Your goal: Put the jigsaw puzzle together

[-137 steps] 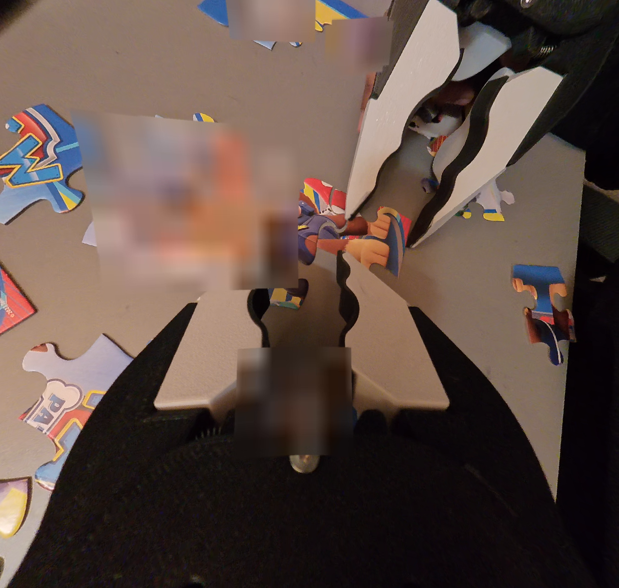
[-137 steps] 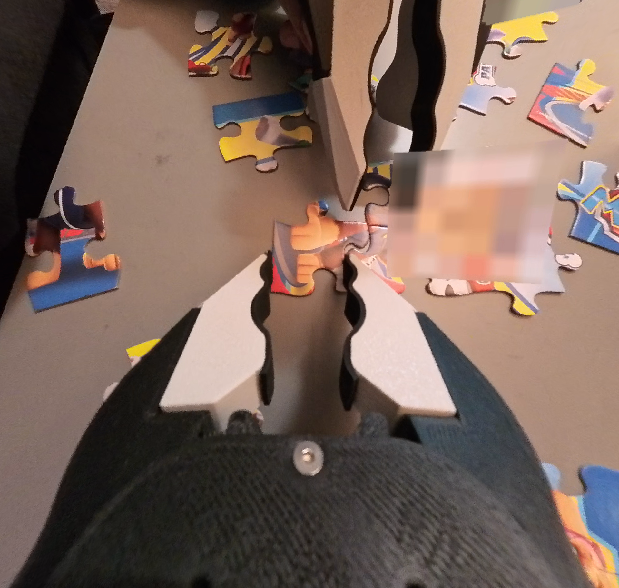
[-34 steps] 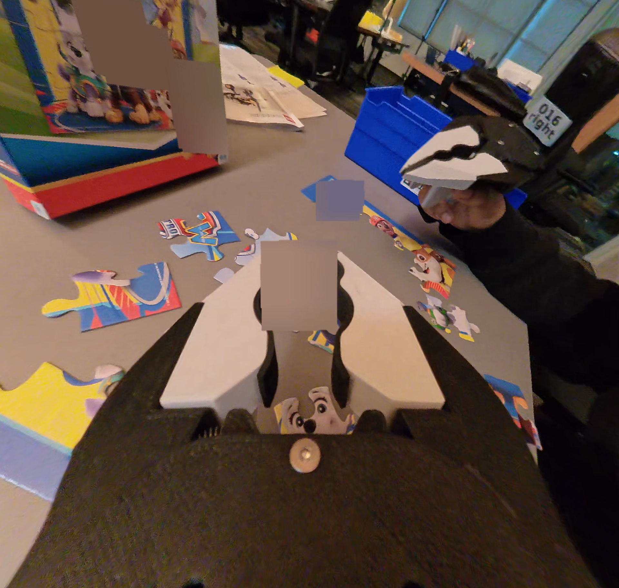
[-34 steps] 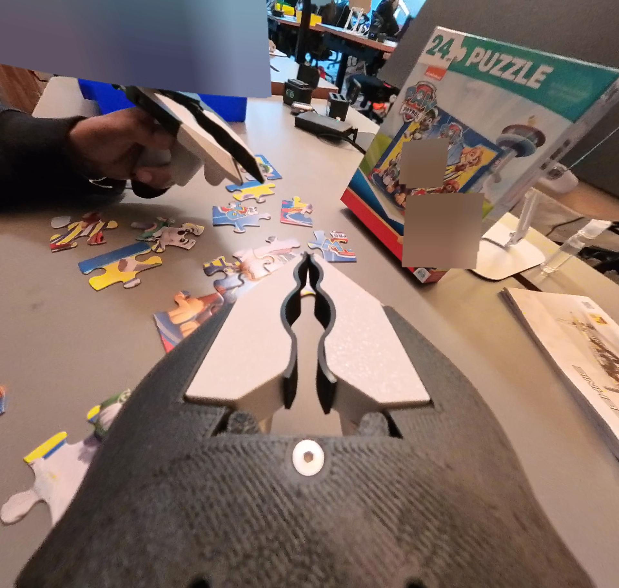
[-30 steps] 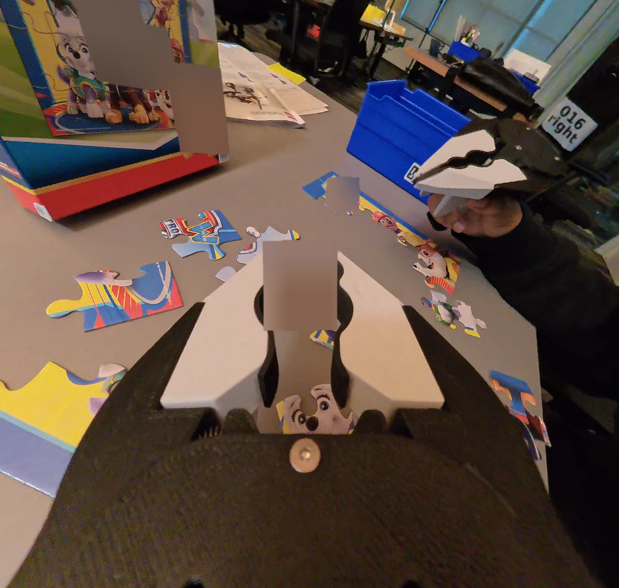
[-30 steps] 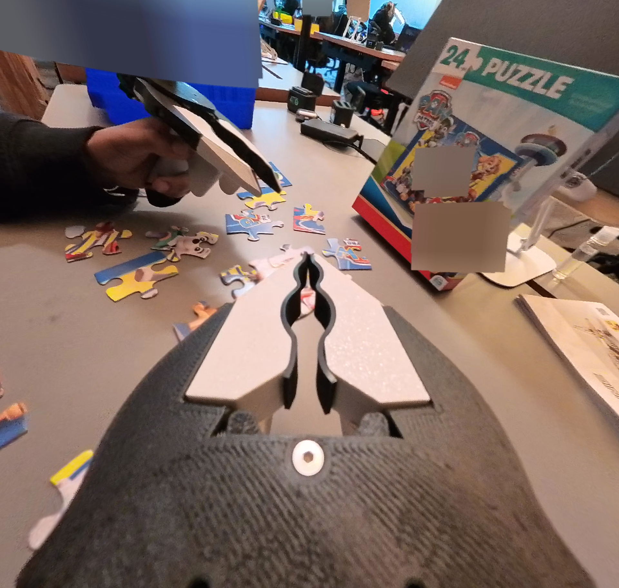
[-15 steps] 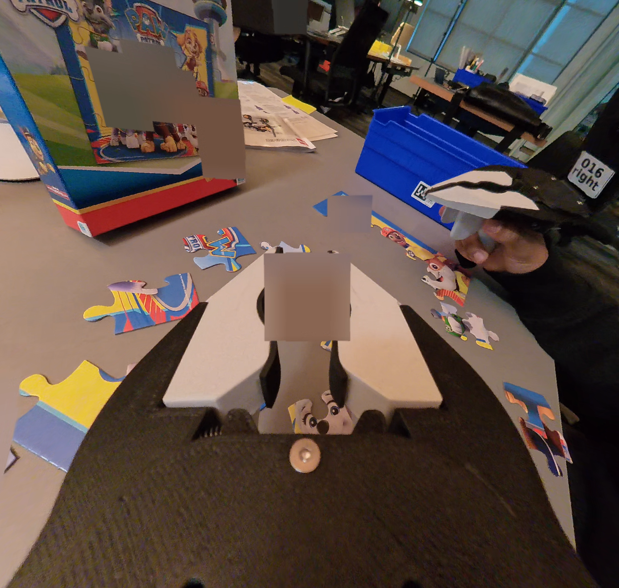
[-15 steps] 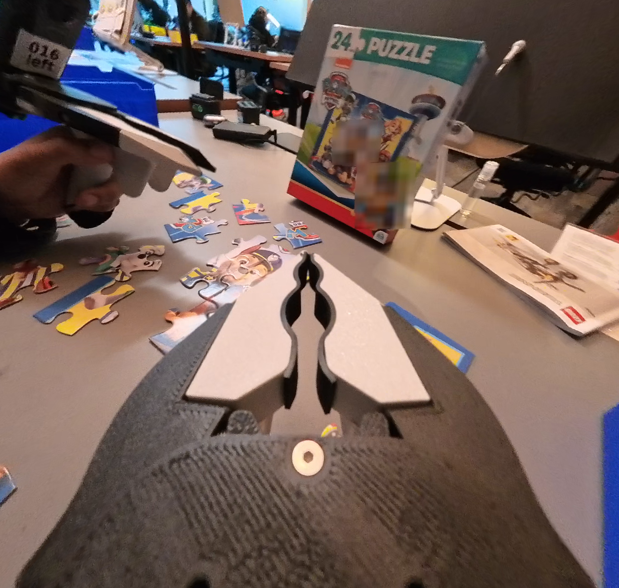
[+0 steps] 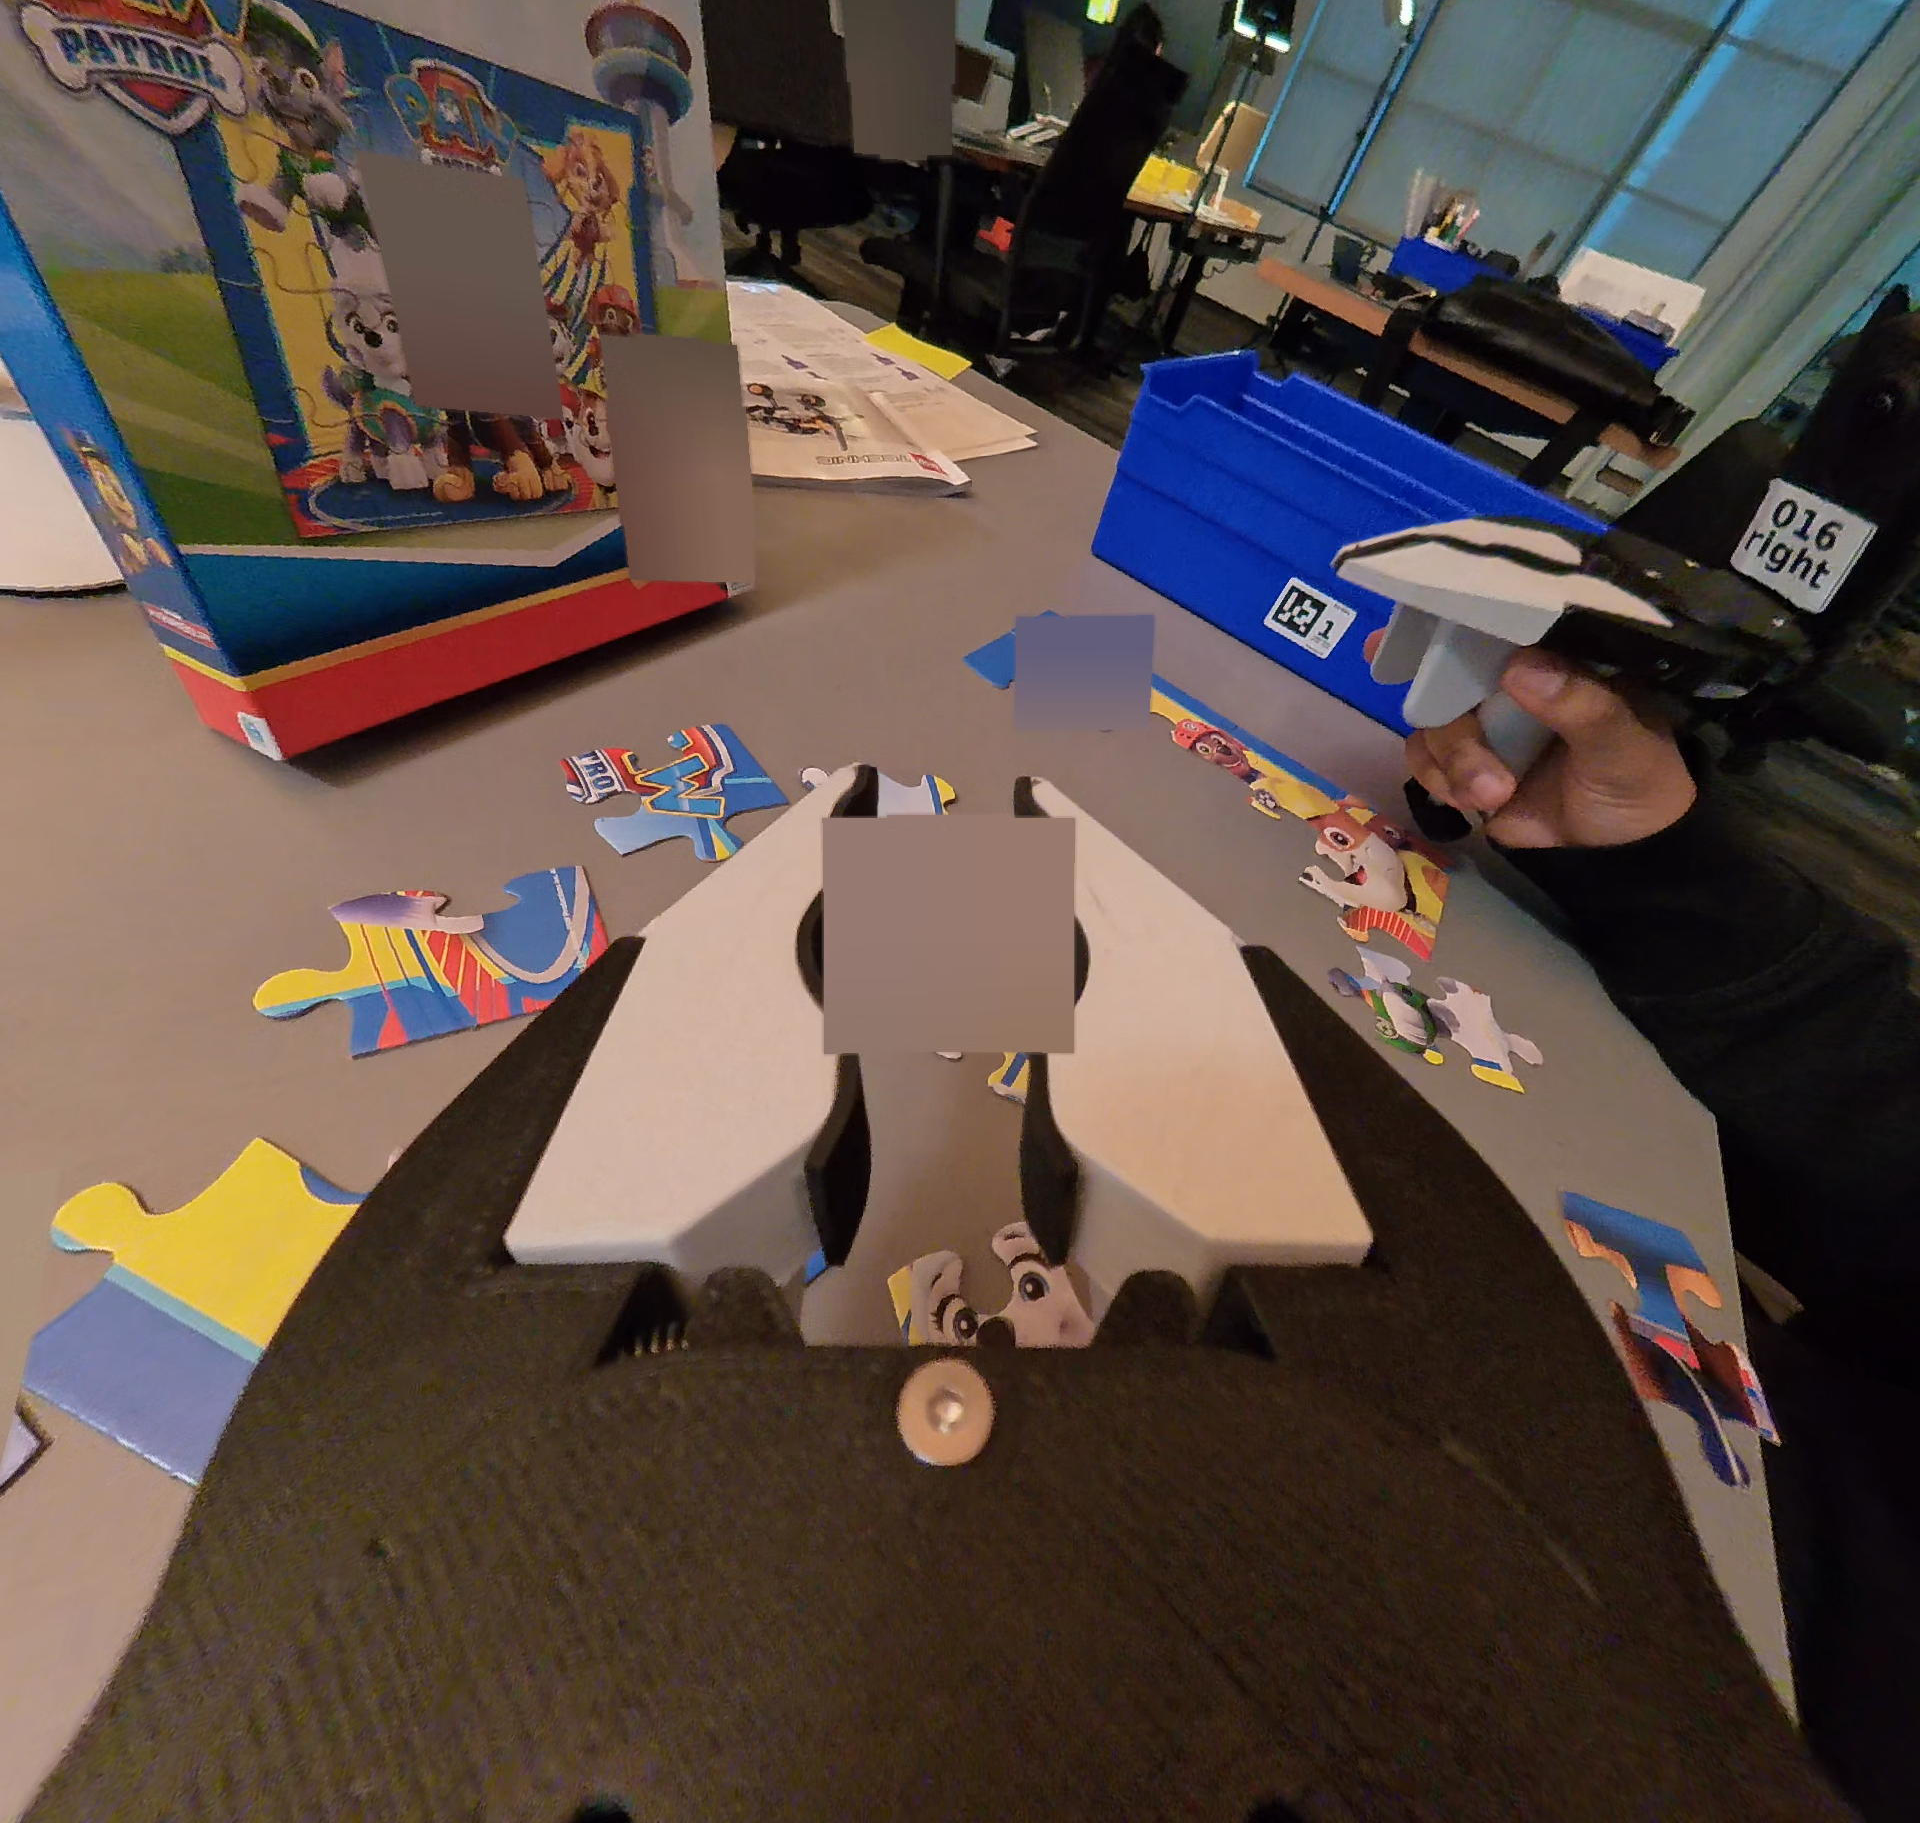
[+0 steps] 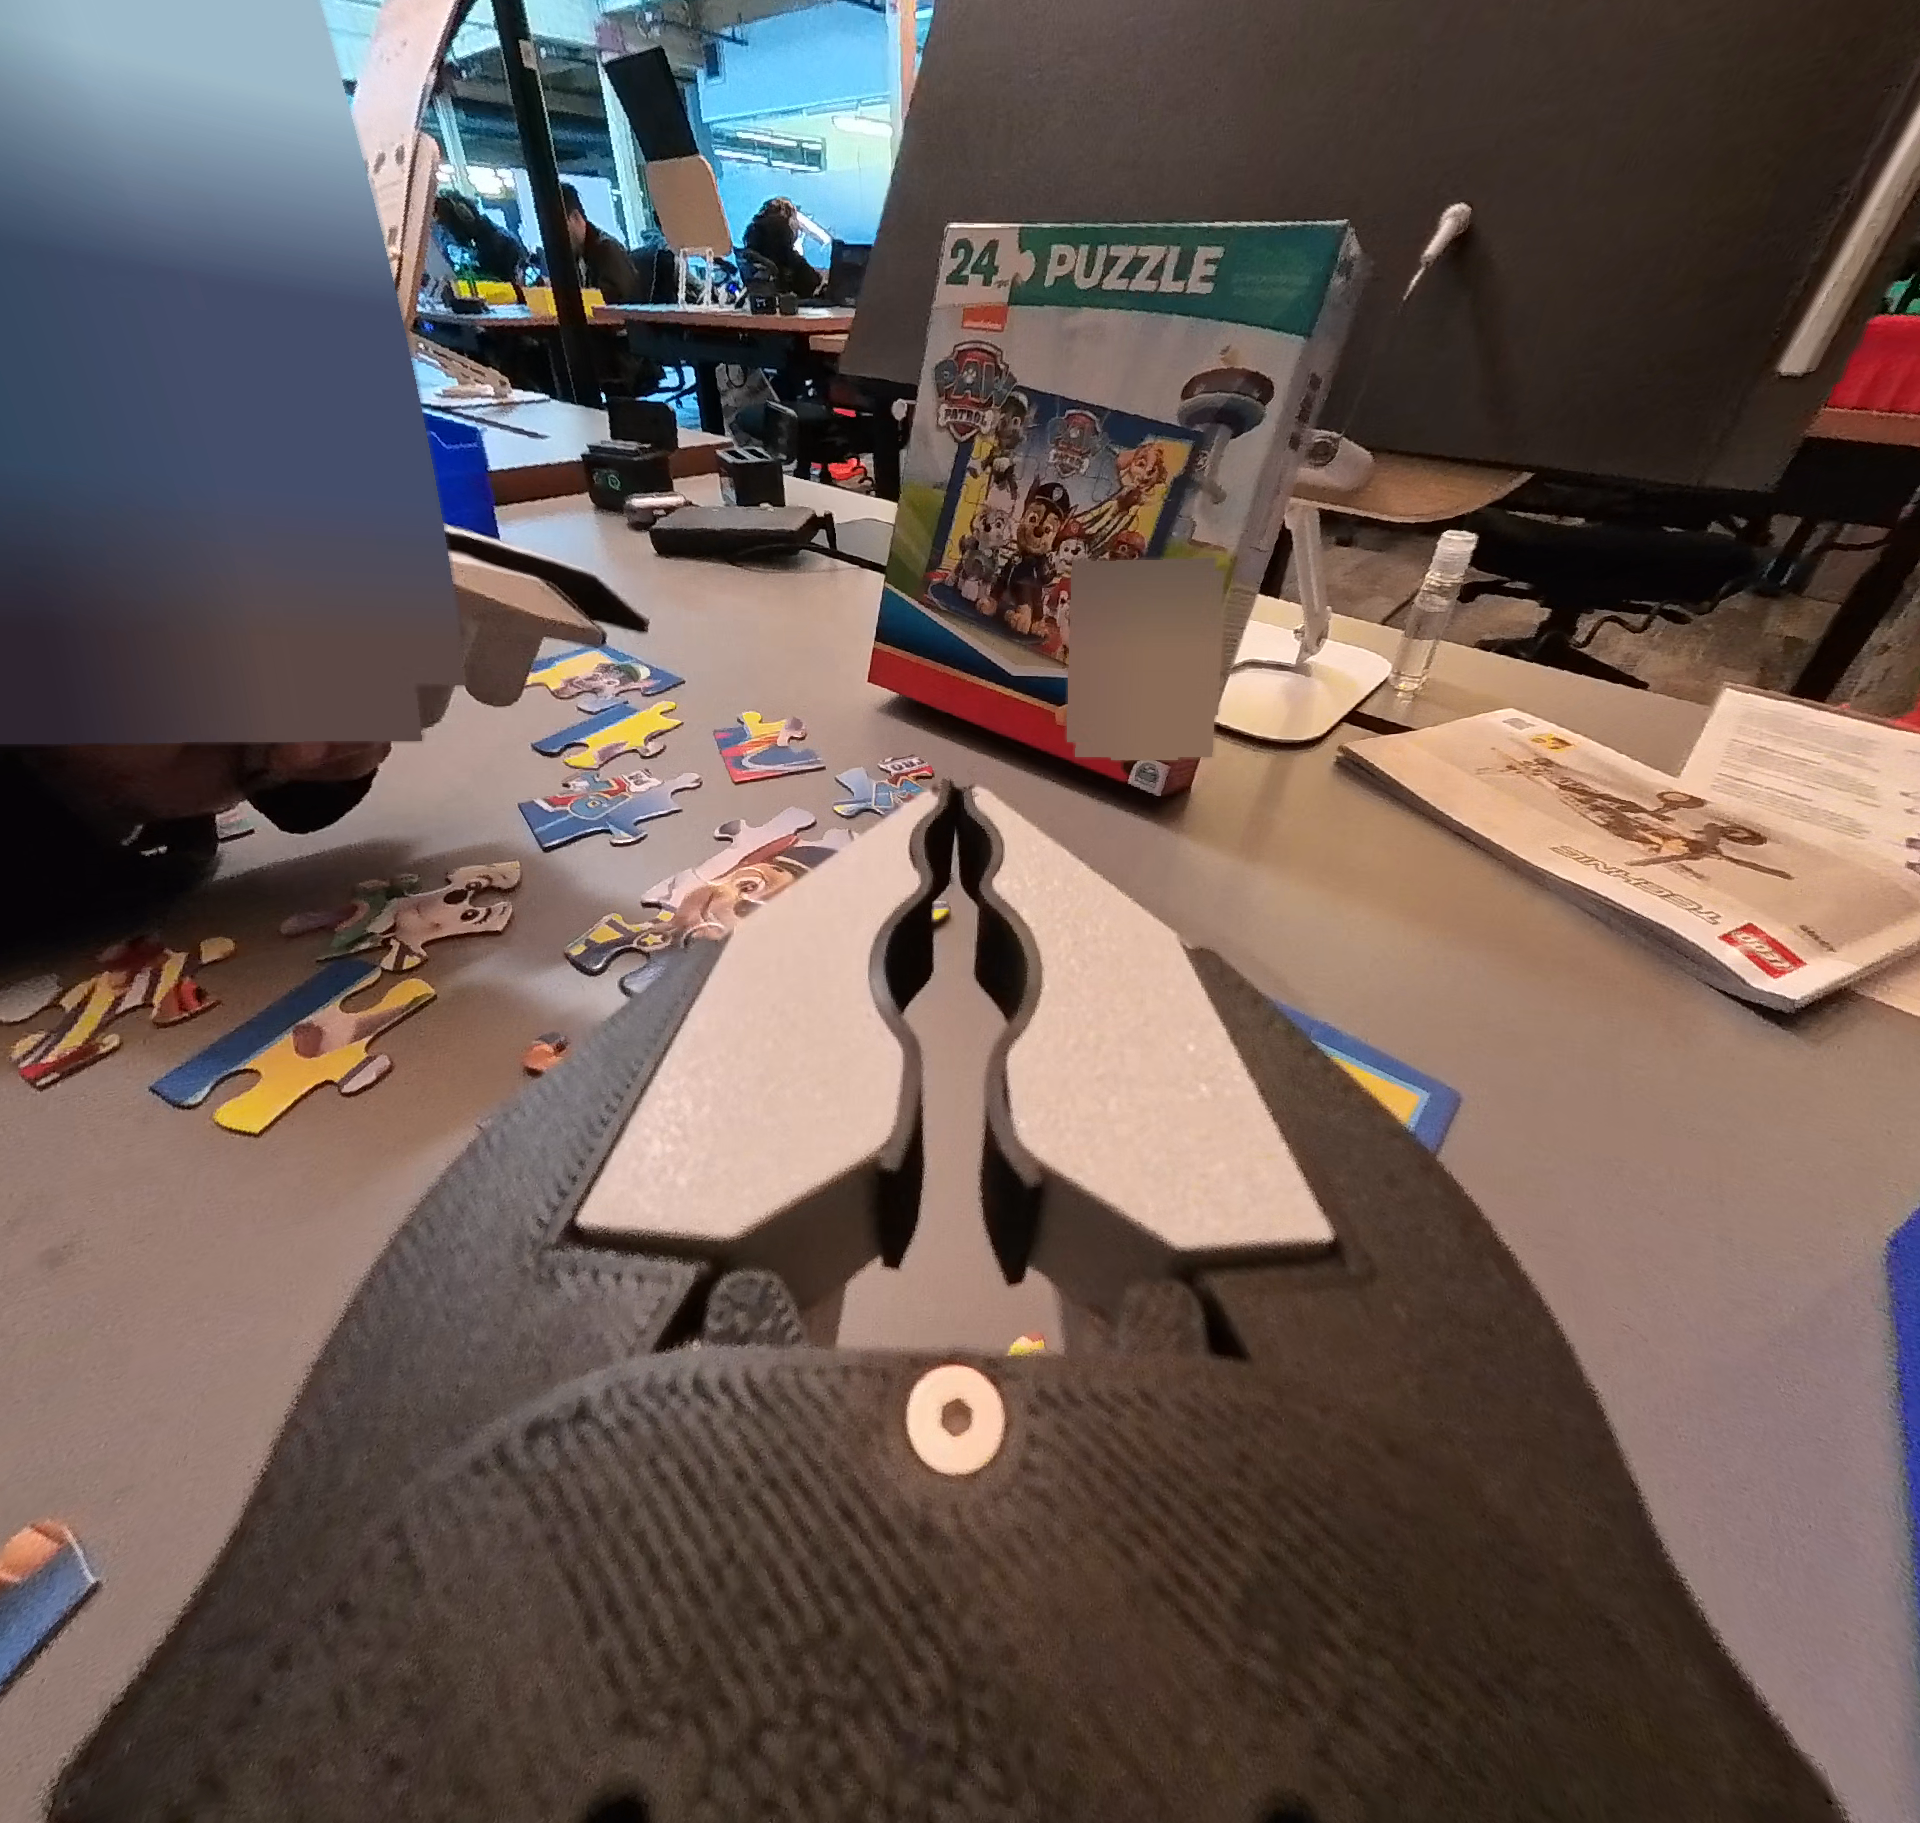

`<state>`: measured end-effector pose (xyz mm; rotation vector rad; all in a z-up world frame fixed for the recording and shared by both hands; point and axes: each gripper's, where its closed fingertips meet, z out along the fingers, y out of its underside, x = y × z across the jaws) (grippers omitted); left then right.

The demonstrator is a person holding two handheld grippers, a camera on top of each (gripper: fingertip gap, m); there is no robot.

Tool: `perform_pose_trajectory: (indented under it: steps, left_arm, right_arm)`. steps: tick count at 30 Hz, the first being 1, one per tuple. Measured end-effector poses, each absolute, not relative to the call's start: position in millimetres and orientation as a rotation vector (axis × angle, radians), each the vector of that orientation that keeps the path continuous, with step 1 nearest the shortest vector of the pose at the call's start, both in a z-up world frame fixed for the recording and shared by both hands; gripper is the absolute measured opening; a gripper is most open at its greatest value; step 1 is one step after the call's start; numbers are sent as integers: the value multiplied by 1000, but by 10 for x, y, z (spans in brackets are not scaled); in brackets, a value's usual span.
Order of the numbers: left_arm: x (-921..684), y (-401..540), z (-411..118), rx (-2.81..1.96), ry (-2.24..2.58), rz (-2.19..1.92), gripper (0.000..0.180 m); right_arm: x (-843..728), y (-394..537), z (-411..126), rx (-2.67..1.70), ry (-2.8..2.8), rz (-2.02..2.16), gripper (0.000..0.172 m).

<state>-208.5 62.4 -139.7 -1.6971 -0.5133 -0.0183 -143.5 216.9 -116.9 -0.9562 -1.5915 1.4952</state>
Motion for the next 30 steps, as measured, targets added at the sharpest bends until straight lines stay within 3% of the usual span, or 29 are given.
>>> perform_pose_trajectory:
  steps: [15,25,30]
  left_arm:
    - [-2125,551,-1331,-1685,-495,-1,28]
    - [-2648,-973,-998,-1852,-773,320,34]
    - [-2644,-1285,-816,-1825,-820,384,34]
  right_arm:
    - [-1438,2170,-1166,-954,-1585,1488,0]
    - [-1463,2149,-1198,-948,-1608,1459,0]
    - [-1483,2166,-1224,-941,-1617,1411,0]
